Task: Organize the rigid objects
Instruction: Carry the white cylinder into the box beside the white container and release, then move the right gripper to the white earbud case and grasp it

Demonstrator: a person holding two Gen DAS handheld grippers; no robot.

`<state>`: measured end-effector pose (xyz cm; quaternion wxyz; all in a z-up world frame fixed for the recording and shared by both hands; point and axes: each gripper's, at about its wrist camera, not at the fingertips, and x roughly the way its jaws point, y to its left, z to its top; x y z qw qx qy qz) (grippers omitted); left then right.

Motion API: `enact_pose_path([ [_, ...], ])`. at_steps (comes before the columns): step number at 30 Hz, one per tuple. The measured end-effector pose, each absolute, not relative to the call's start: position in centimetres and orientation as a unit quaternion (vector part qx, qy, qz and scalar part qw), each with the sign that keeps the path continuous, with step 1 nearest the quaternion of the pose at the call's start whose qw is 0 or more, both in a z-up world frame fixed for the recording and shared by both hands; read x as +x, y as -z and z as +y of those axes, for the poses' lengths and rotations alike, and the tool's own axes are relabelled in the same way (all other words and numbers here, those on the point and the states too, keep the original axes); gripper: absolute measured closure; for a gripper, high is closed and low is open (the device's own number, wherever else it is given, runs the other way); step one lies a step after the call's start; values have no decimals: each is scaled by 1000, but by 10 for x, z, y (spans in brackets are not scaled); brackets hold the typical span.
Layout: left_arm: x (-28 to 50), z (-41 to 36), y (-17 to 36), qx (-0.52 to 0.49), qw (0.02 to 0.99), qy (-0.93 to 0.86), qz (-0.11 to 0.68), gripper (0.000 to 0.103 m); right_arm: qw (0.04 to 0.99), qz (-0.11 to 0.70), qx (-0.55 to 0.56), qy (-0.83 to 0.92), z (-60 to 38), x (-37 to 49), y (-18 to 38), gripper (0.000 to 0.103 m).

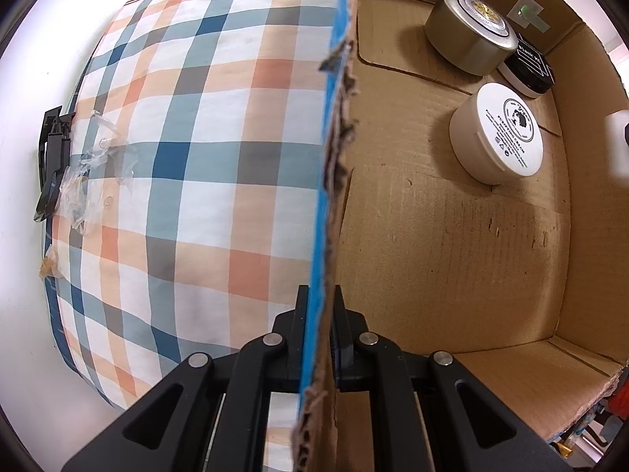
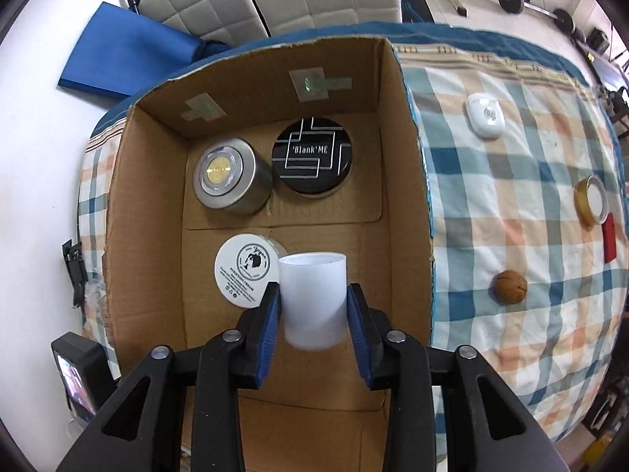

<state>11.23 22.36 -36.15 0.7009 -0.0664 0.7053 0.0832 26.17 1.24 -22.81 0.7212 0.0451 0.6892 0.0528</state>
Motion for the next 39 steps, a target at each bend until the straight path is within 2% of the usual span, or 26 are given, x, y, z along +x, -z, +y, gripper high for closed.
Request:
enact_pose_path([
  [1, 112, 224, 361, -66, 701, -83, 705, 97, 719, 692, 47, -51, 11, 262, 228, 39],
  [2, 111, 224, 361, -67, 701, -83, 705, 97, 721, 689, 51, -52, 10, 261, 226, 32],
  [9, 108, 227, 358, -66, 702, -83, 704, 97, 723, 688, 36, -51, 5, 259, 216, 30],
  [12, 108, 226, 358, -65, 702, -84, 705, 97, 723, 688, 31, -50, 4, 257, 214, 19],
  [14, 108, 226, 358, -65, 702, -84, 705, 97, 724, 688, 30, -48, 2, 256, 213, 7],
  [16, 109, 225, 358, -65, 701, -84, 705, 97, 724, 688, 26, -48, 3, 255, 211, 2],
  [27, 110, 224, 358, -67, 700, -84, 705, 97, 749, 661, 8, -40, -1, 257, 186, 0],
  [34, 107, 230, 359, -78, 701, -88, 704, 97, 785, 614, 79, -2, -57, 290, 162, 0],
  [39, 106, 234, 360, -84, 696, -90, 707, 97, 771, 619, 138, 48, -111, 330, 184, 0],
])
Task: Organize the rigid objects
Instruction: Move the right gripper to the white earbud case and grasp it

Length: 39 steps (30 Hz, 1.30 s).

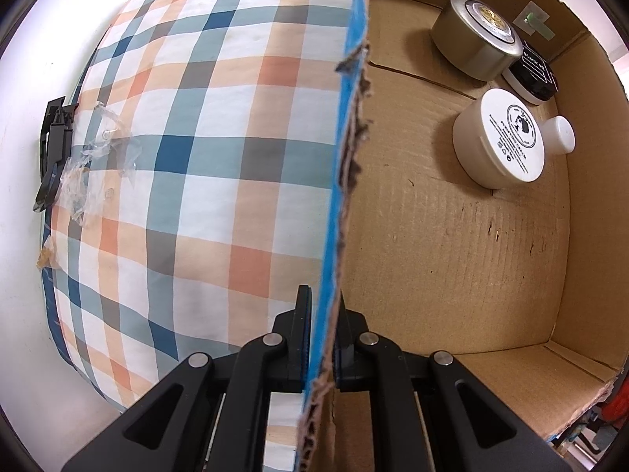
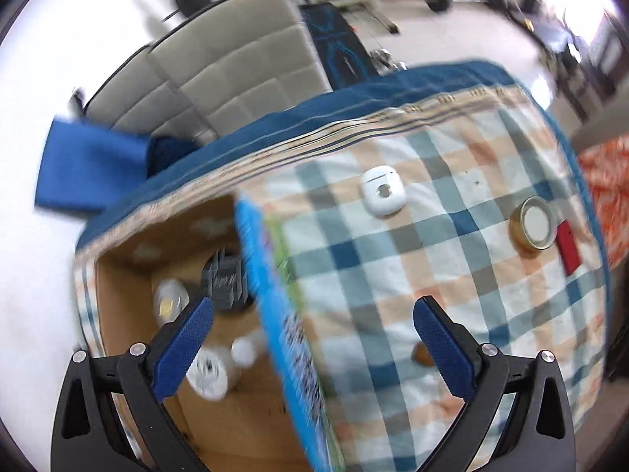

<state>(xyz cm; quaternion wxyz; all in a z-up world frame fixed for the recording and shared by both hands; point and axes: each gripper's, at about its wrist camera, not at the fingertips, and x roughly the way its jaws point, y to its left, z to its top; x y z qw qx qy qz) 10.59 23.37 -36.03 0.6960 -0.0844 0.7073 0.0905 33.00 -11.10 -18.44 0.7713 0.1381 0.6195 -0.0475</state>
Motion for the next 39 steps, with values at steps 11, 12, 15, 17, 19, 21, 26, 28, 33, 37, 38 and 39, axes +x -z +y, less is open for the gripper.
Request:
enact_pose_path([
  [11, 105, 240, 363, -92, 694, -99, 707, 96, 736, 660, 122, 90, -170, 414, 292, 30],
  [12, 105, 241, 363, -93, 694, -100, 707, 96, 735, 662, 117, 93, -171, 419, 299, 31],
  [15, 104, 241, 362, -93, 694, -102, 707, 96, 731, 666, 115, 98, -174, 429, 315, 32],
  [17, 105, 239, 361, -93, 694, -103, 706, 96, 729, 666, 120, 99, -175, 433, 322, 34],
  [19, 105, 238, 361, -94, 695, -104, 706, 96, 730, 666, 116, 102, -175, 436, 328, 41],
  [21, 104, 238, 361, -94, 695, -106, 705, 96, 736, 660, 105, 106, -172, 437, 327, 53],
  [26, 105, 237, 360, -93, 695, -107, 705, 96, 737, 662, 84, 108, -164, 435, 327, 54],
  [28, 104, 236, 360, -91, 695, -106, 706, 96, 736, 663, 86, 106, -158, 428, 320, 54],
  [33, 106, 234, 360, -91, 694, -109, 706, 96, 742, 657, 106, 82, -135, 391, 284, 55],
  [37, 107, 231, 362, -83, 695, -106, 706, 96, 752, 648, 112, 28, -100, 351, 239, 55],
  [38, 107, 231, 362, -83, 696, -105, 706, 96, 755, 646, 111, 12, -88, 339, 228, 55],
  [39, 107, 231, 362, -82, 696, -105, 706, 96, 756, 645, 111, -5, -79, 328, 218, 55],
])
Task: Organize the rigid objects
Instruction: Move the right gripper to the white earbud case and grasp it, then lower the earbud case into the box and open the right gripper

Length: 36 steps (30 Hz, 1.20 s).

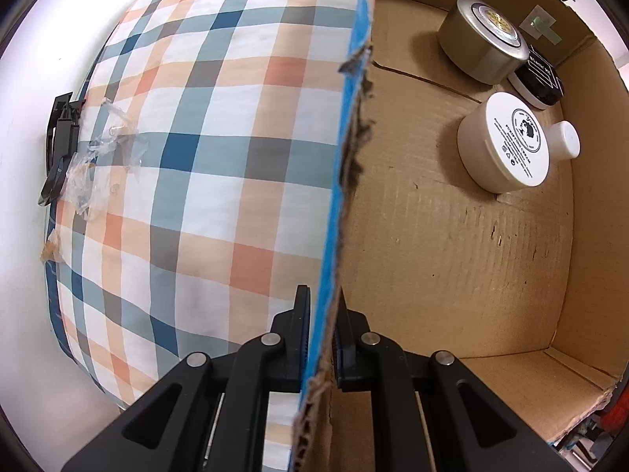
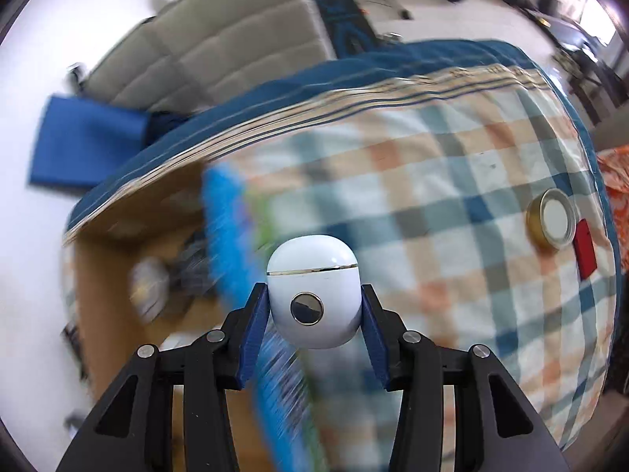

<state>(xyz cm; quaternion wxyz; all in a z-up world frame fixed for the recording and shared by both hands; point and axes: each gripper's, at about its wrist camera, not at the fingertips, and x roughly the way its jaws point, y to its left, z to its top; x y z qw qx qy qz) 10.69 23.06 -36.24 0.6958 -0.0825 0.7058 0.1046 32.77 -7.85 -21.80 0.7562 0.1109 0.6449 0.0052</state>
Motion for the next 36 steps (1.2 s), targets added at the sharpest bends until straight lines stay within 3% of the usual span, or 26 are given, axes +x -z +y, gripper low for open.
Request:
enact_pose_path([
  [5, 107, 228, 362, -79, 698, -103, 705, 96, 748, 652, 99, -73, -37, 262, 183, 55],
  [12, 108, 221, 360, -74, 699, -100, 704, 96, 715, 686, 77, -110, 48, 207, 211, 55],
  [36, 107, 225, 360, -74, 700, -93, 704, 96, 685, 715, 51, -128, 104, 218, 258, 55],
])
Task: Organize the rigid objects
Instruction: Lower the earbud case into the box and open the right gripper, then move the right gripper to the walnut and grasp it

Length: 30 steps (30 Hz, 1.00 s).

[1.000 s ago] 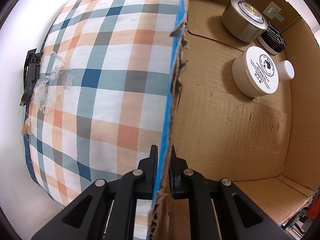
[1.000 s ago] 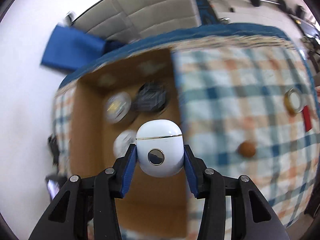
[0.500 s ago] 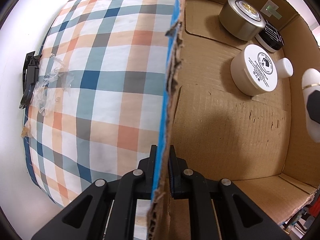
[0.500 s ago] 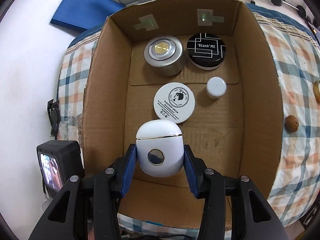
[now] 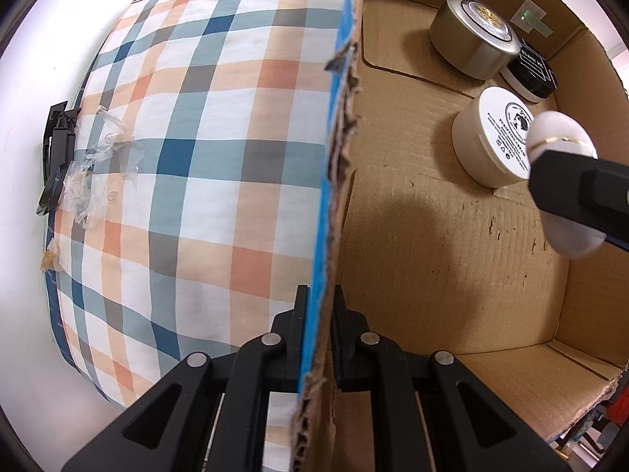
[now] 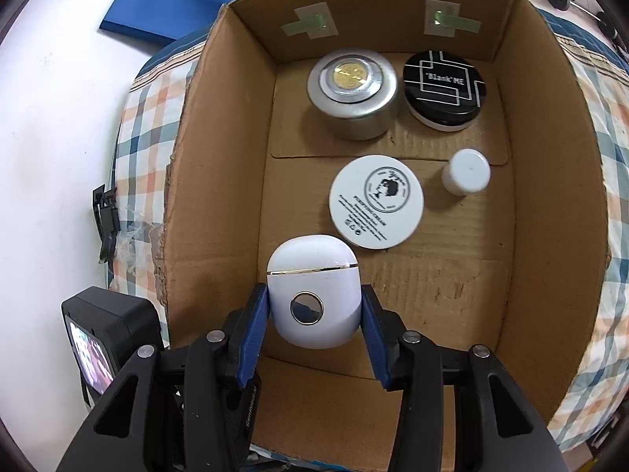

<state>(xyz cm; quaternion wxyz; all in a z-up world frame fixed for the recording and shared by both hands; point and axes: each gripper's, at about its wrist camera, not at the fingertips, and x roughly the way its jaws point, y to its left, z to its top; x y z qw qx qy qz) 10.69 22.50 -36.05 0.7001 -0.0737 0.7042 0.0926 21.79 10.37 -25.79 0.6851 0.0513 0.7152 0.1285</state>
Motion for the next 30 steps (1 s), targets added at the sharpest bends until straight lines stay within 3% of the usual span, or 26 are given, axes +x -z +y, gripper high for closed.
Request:
enact_pose_path([
  [8, 106, 228, 359, -76, 700, -92, 705, 96, 677, 723, 41, -130, 112, 225, 267, 51],
  [11, 105, 230, 359, -85, 698, -92, 705, 96, 676, 726, 30, -120, 110, 227, 269, 33],
  [17, 105, 231, 358, -79, 700, -92, 704, 96, 678, 727, 30, -104, 96, 230, 270, 7],
  [30, 106, 227, 359, -77, 700, -93, 704, 96, 698, 713, 7, -66, 69, 225, 252, 0],
])
